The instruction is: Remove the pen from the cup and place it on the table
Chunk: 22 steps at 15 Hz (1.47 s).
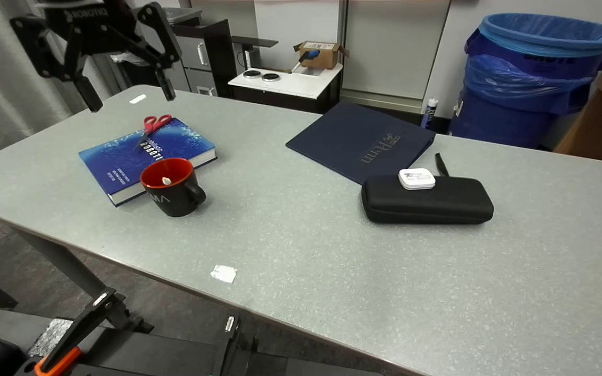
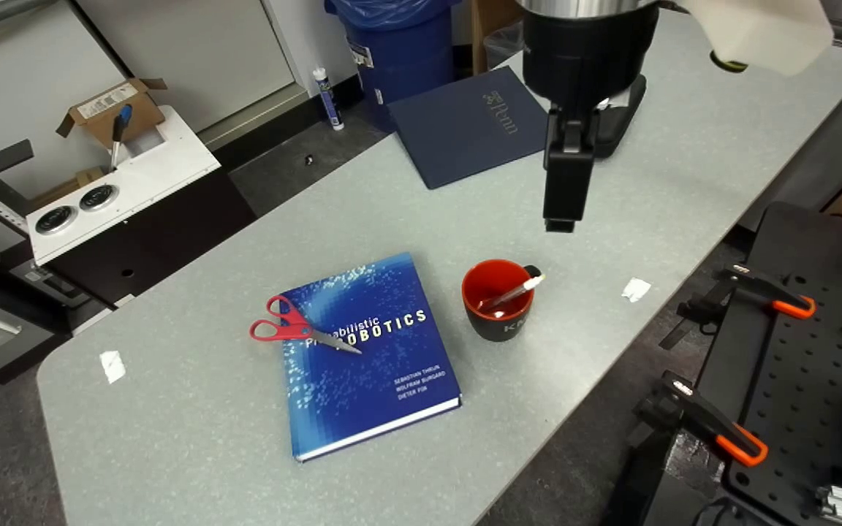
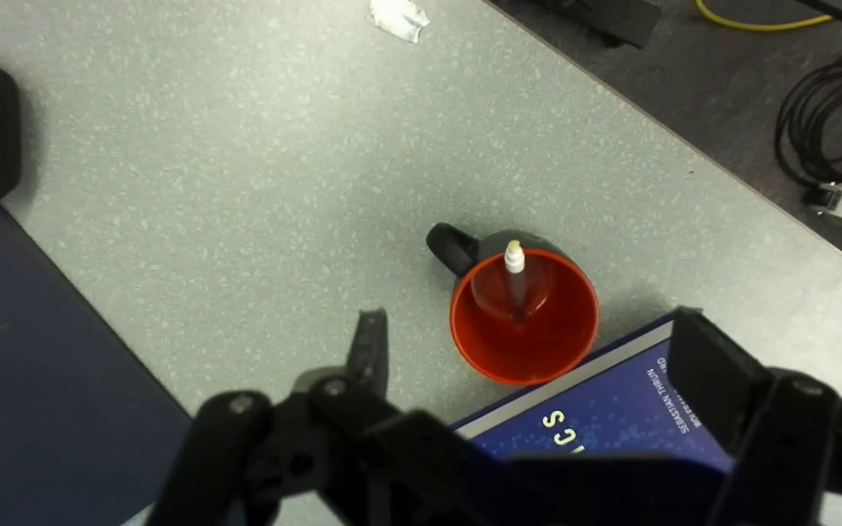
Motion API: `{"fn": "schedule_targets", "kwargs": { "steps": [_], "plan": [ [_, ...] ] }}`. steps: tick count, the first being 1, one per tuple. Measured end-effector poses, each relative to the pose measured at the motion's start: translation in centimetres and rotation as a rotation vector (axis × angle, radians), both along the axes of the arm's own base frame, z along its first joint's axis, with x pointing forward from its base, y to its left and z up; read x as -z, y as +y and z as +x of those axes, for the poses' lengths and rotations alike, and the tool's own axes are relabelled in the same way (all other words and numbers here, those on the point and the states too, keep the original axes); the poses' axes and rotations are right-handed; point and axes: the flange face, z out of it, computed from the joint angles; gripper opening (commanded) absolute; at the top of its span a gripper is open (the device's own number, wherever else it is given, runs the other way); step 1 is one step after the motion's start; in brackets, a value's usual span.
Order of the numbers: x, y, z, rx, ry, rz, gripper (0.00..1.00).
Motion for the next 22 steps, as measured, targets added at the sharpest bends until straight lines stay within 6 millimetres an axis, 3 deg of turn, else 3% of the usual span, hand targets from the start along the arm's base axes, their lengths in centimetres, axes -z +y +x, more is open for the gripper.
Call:
{"fn": "schedule_targets", "kwargs": {
  "steps": [4, 11, 18, 19, 20, 22],
  "plan": [
    [1.4, -0.1, 0.0, 0.002, 0.042, -0.005, 1.00],
    [8.5, -1.2, 1.1, 0.031, 0.165, -0.006, 1.00],
    [13.9, -0.3, 3.7, 0.046, 0.201, 0.030, 1.00],
    [14.4, -0.1, 4.1, 0.046, 0.207, 0.038, 0.75],
    [15.0, 0.1, 4.5, 0.043, 0.214, 0.043, 0.74],
    [15.7, 0.7, 5.0, 0.038, 0.226, 0.053, 0.58]
  ]
}}
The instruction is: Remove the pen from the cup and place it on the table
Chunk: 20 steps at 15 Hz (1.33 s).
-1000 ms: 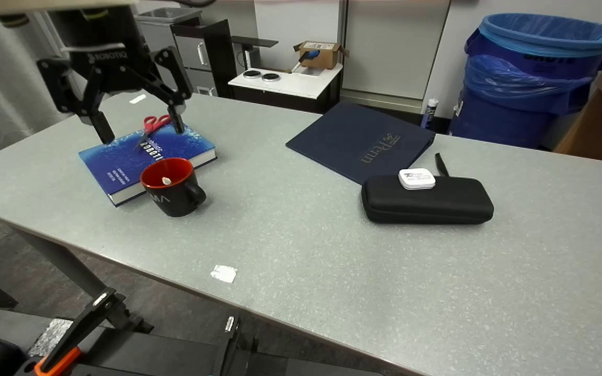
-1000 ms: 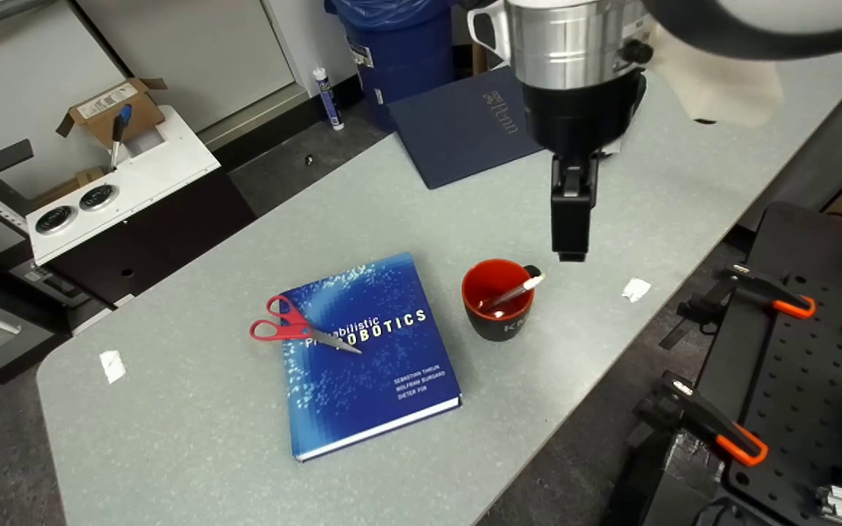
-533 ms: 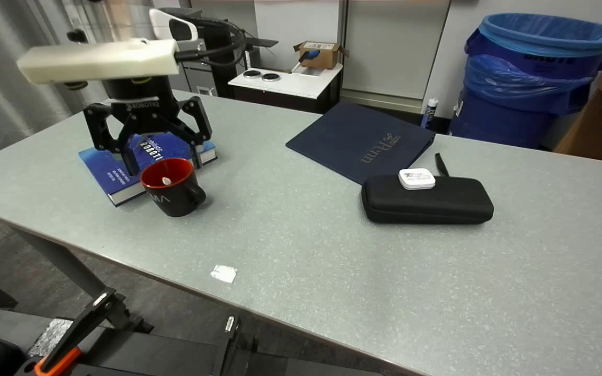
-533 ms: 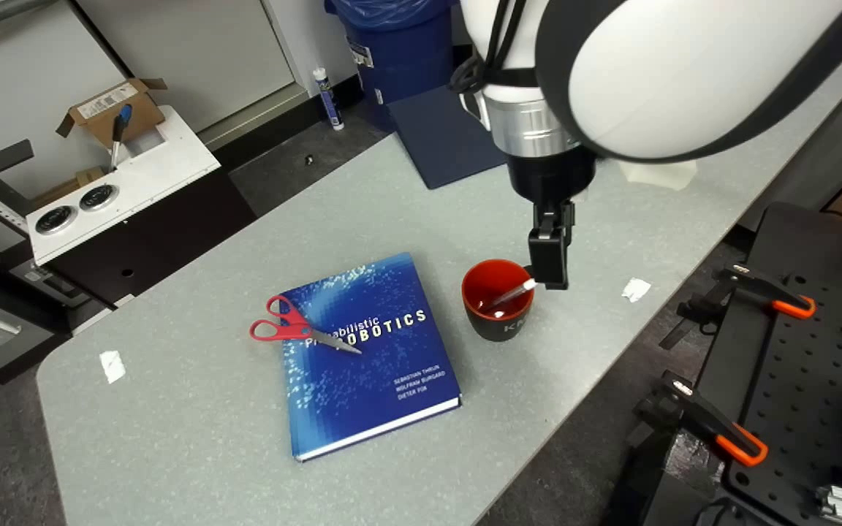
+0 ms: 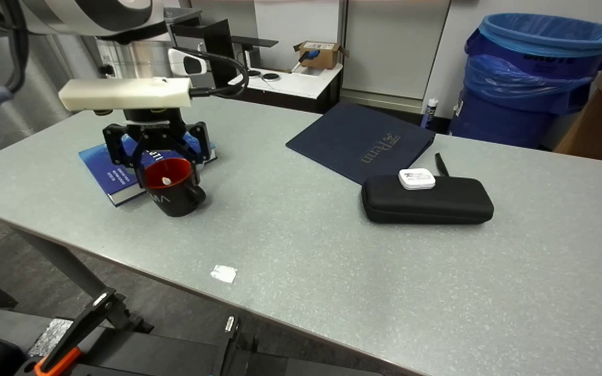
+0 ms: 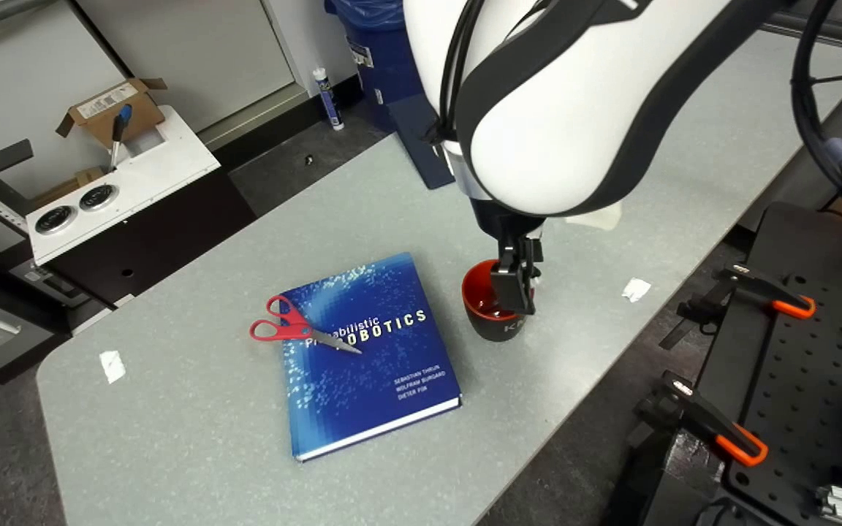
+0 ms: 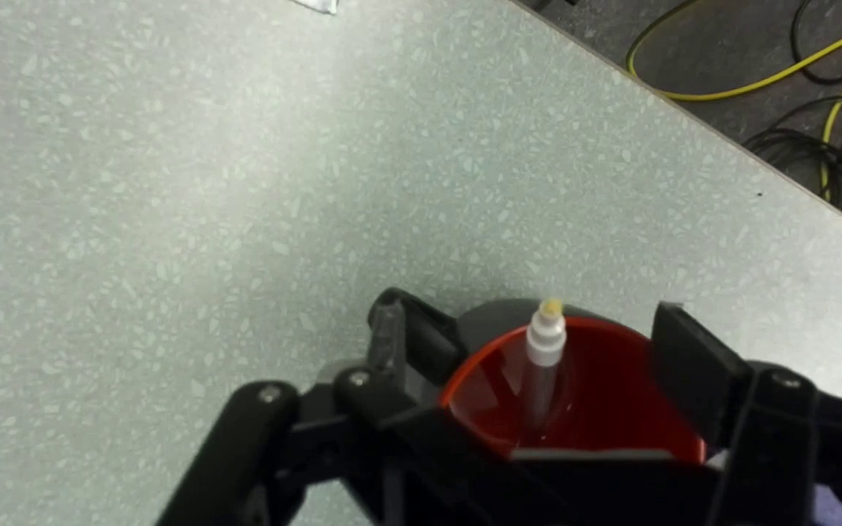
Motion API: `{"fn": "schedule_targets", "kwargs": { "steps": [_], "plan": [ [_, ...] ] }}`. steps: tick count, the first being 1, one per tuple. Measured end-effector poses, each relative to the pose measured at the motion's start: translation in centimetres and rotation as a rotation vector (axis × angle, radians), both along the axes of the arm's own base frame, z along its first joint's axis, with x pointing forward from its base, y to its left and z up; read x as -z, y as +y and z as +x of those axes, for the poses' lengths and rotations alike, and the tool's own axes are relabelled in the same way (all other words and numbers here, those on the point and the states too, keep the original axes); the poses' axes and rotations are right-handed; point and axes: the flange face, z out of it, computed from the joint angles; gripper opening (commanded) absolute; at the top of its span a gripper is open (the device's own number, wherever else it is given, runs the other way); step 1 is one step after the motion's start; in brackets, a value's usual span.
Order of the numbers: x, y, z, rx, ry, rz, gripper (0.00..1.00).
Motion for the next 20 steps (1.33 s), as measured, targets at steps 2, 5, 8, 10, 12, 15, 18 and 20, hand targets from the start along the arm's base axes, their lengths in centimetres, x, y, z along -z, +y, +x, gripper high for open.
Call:
{"fn": "schedule_targets", "kwargs": {
  "steps": [2, 5, 8, 10, 12, 15, 18, 20],
  "plan": [
    [0.1, 0.5, 0.3, 0.001, 0.002, 0.013, 0.43],
    [-0.4, 0.6, 0.4, 0.005, -0.004, 0.022, 0.21],
    [-0.7, 0.7, 0.2, 0.020, -0.005, 0.033, 0.02],
    [-1.1, 0.5, 0.2, 0.029, 0.000, 0.046, 0.00],
    [-1.5, 0.1, 0.2, 0.039, 0.002, 0.063, 0.03],
    [-2.7, -0.7, 0.1, 0.059, -0.021, 0.070, 0.03],
    [-5.3, -1.5, -0.5, 0.076, -0.073, 0.083, 0.03],
    [-7.4, -2.0, -1.3, 0.079, -0.123, 0.097, 0.03]
  ]
}}
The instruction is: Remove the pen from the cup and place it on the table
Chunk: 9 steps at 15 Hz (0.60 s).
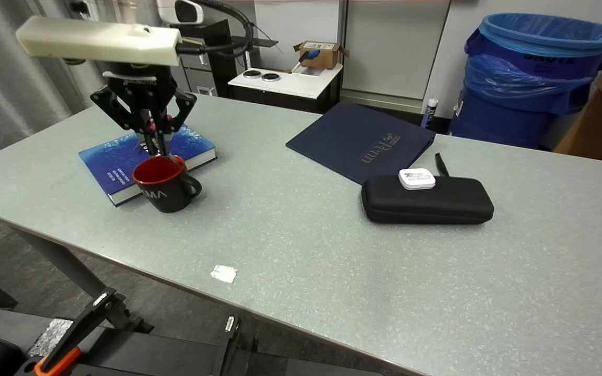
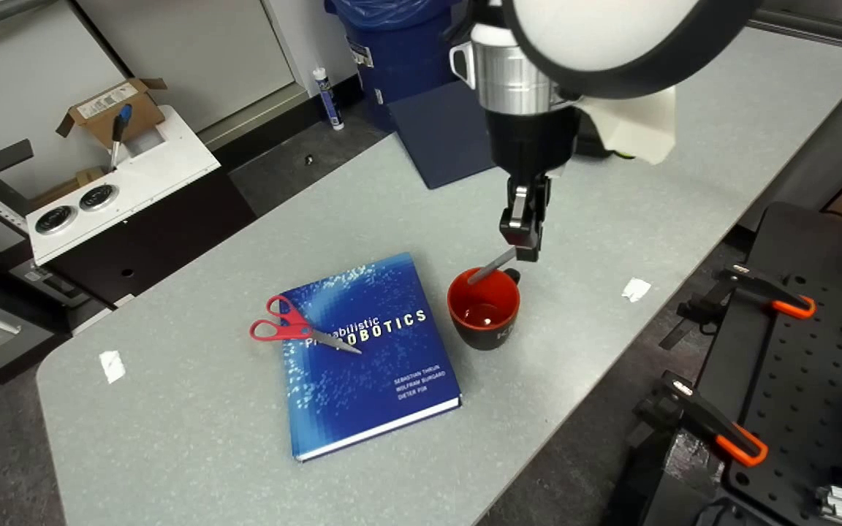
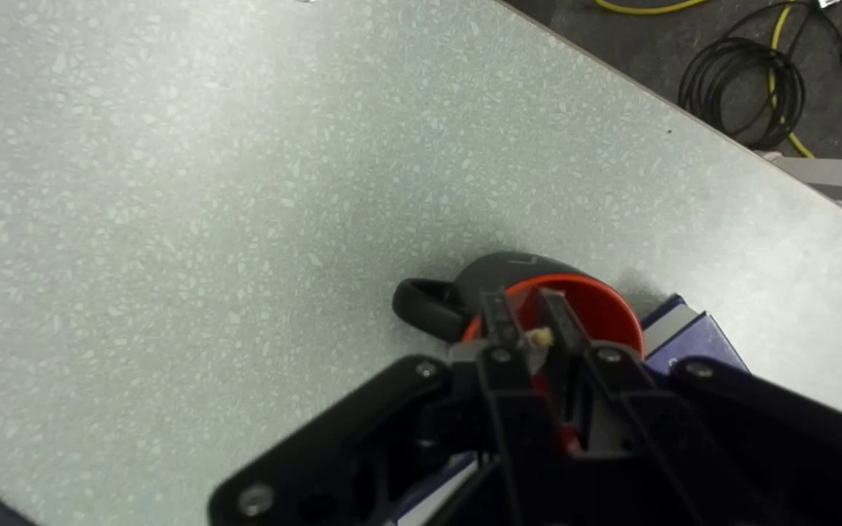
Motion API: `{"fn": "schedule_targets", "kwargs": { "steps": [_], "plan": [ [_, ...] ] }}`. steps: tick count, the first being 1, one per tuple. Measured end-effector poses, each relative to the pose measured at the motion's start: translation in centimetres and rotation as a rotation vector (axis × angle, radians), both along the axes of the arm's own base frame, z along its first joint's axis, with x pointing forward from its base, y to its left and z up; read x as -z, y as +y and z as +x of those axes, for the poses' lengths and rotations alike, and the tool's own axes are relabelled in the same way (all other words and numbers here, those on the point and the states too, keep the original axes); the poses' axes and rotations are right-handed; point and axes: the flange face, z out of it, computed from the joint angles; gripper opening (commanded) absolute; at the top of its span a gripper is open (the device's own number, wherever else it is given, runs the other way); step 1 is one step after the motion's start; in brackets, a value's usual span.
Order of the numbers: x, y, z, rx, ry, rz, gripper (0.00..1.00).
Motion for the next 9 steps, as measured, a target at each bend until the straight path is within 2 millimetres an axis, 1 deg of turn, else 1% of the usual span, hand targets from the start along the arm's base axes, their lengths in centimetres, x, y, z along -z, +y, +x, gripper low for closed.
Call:
{"fn": "schedule_targets", "kwargs": {
  "steps": [3, 5, 7, 9],
  "plan": [
    [-3.1, -1.7, -1.6, 0.040, -0.099, 0.012, 0.03],
    [-4.2, -3.3, -2.4, 0.092, -0.150, 0.014, 0.03],
    [-4.0, -5.4, -2.4, 0.156, -0.175, 0.005, 0.03],
    [-2.4, -7.1, -1.8, 0.211, -0.179, -0.010, 0.03]
  ]
}}
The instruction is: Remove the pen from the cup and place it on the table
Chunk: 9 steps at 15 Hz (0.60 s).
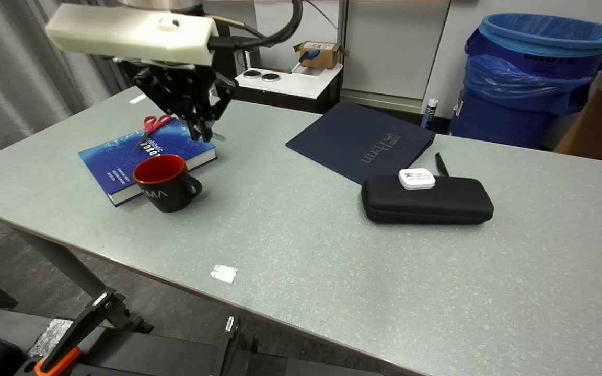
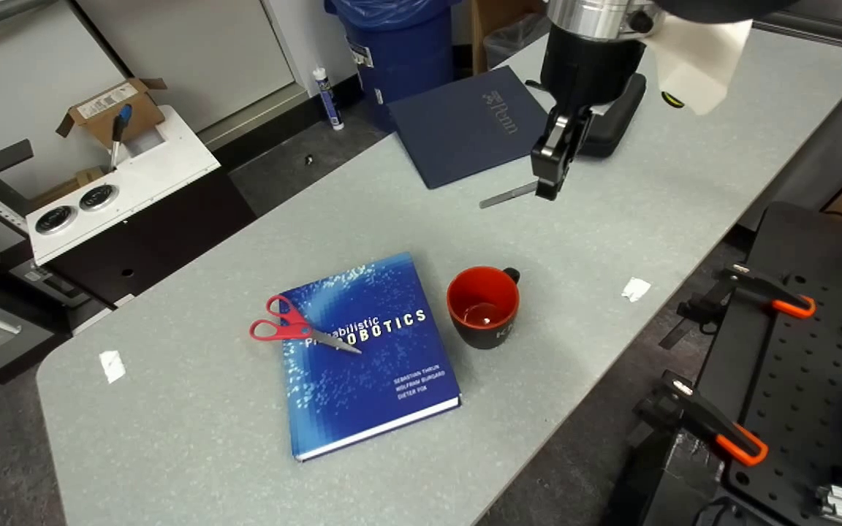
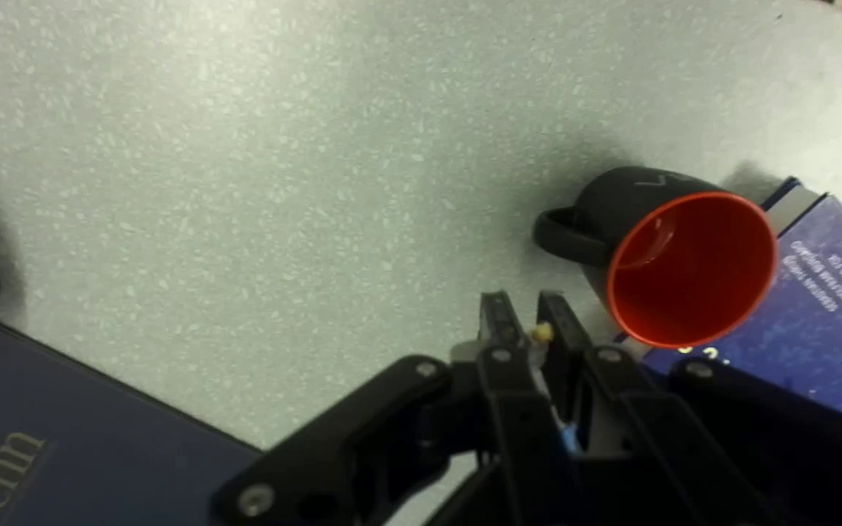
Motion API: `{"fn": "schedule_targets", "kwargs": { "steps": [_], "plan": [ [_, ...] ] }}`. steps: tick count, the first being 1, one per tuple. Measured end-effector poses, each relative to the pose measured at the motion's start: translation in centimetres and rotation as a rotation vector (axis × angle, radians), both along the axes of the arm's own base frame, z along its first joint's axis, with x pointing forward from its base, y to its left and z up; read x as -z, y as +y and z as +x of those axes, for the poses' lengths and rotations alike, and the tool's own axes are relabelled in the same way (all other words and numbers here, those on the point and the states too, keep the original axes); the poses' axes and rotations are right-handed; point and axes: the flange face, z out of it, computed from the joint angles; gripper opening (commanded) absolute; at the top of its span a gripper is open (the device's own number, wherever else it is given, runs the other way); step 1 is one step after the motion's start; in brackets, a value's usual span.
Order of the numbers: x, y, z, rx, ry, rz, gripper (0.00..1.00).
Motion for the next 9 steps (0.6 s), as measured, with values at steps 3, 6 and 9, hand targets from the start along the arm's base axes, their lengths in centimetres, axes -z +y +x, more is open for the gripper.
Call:
{"fn": "schedule_targets", "kwargs": {
  "steps": [3, 6, 9],
  "plan": [
    [4.0, -1.4, 1.9, 0.067, 0.023, -0.025, 0.03],
    [8.4, -1.7, 4.2, 0.116, 0.078, -0.061, 0.38],
    [11.1, -1.9, 6.1, 0.156, 0.111, -0.078, 0.55]
  ]
}}
